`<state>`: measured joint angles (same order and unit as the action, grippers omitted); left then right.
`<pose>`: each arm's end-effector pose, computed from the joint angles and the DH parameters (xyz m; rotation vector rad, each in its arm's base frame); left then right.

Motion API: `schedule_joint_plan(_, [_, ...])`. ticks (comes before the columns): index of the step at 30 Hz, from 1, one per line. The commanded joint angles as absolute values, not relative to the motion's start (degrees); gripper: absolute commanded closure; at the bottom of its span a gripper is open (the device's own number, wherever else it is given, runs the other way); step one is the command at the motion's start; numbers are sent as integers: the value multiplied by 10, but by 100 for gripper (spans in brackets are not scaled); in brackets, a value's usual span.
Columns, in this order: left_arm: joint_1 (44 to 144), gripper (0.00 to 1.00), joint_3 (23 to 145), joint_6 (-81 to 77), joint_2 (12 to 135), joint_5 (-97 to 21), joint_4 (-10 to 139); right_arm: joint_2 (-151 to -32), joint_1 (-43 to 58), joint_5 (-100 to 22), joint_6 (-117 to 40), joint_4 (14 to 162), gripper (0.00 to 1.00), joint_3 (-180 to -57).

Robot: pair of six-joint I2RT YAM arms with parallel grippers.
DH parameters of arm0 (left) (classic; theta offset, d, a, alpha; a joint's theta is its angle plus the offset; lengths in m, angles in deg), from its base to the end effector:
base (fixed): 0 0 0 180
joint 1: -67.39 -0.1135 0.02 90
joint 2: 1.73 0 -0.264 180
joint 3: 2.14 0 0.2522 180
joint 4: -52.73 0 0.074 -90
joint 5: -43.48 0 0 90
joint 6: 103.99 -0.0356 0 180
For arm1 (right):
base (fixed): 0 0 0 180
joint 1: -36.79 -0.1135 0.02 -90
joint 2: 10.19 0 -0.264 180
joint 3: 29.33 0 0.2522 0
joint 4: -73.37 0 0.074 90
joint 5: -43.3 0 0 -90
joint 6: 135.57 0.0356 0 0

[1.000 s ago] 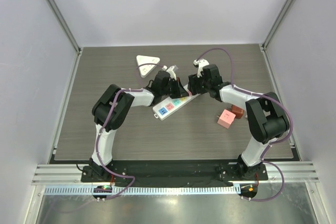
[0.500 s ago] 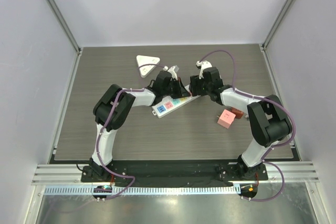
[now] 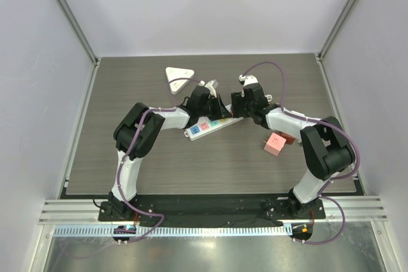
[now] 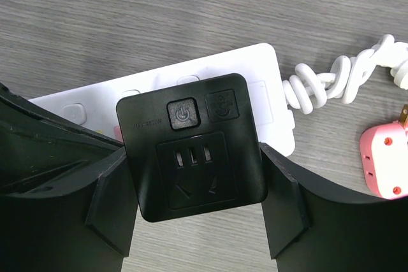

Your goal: Pull the plug off the socket

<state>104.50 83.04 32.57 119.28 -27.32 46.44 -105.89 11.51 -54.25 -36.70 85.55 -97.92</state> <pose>0.3551 -0.2833 0.1391 0.0363 2.3022 -1.1794 0.3233 0.1475 0.1921 -0.2519 2.2410 0.1715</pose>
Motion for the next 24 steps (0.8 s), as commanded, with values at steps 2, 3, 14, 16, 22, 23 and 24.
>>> schedule_joint_plan(2, [1048, 100, 824, 310, 1218, -333, 537, -1011, 89, -491, -312, 823, 99, -999])
schedule_joint_plan(3, [1049, 100, 825, 310, 1217, -333, 537, -1011, 88, -491, -306, 820, 99, -999])
schedule_joint_plan(14, [1053, 100, 837, 312, 1232, -333, 544, -1004, 53, -530, -304, 825, 99, -1018])
schedule_joint_plan(16, [1054, 100, 840, 312, 1235, -332, 544, -998, 47, -536, -304, 826, 99, -1021])
schedule_joint_plan(22, [1053, 100, 837, 321, 1242, -333, 535, -975, 37, -552, -307, 830, 99, -1029])
schedule_joint_plan(23, [1053, 100, 836, 322, 1242, -333, 533, -972, 37, -556, -307, 829, 99, -1029])
schedule_joint_plan(24, [1053, 100, 836, 322, 1242, -336, 533, -970, 36, -557, -307, 829, 99, -1030])
